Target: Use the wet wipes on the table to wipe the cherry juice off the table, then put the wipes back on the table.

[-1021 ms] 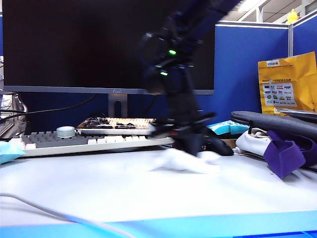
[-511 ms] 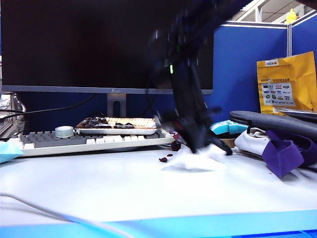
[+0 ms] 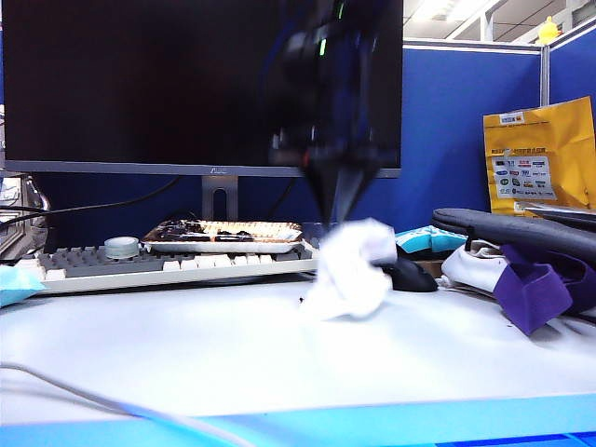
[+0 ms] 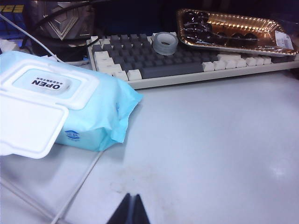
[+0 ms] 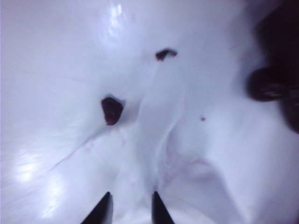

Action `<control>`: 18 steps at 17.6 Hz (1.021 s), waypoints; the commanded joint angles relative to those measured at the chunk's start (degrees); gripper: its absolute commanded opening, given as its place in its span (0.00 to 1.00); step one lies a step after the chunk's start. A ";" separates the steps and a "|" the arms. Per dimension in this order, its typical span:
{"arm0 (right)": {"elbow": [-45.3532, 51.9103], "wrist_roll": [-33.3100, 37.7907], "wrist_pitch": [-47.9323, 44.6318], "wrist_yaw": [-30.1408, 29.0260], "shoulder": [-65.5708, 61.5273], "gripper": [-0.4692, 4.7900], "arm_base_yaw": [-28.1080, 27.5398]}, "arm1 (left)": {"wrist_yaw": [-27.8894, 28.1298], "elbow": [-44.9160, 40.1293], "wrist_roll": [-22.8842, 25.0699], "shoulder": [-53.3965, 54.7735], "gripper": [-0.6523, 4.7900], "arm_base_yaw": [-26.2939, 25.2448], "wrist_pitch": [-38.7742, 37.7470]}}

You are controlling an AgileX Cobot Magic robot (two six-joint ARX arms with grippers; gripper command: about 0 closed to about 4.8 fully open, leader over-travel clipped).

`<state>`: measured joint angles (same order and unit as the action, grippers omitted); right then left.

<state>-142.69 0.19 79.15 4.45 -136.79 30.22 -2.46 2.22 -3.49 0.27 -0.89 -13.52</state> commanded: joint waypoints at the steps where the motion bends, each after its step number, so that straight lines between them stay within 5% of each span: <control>1: -0.39 0.50 -0.13 0.09 4.85 0.57 0.17 | -0.17 -0.33 0.02 -0.17 0.11 -0.02 -0.57; 8: -0.39 2.64 -0.11 -2.16 8.81 0.57 0.52 | -0.17 -0.33 0.02 -0.17 0.11 -0.02 -0.59; 10: -0.48 2.54 -3.43 2.36 9.70 0.55 1.29 | -0.17 -0.33 0.02 -0.17 0.11 -0.02 -0.59; 11: -2.93 2.84 -1.09 -2.01 9.77 0.54 1.29 | -0.15 -0.33 0.02 -0.17 0.11 -0.02 -0.59; 14: -4.70 1.84 -5.09 -2.62 9.99 0.48 1.38 | -0.17 -0.33 0.02 -0.17 0.11 -0.02 -0.59; 16: -8.00 3.34 -3.41 -10.91 10.49 0.48 1.36 | -0.28 -0.33 0.02 -0.17 0.11 -0.02 -0.59; 18: -8.22 2.67 -7.63 -11.10 10.29 0.48 1.33 | -0.17 -0.33 0.02 -0.17 0.11 -0.02 -0.59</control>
<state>-150.65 3.05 74.54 -5.85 -126.39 31.57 -2.46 2.22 -3.49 0.27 -0.89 -13.50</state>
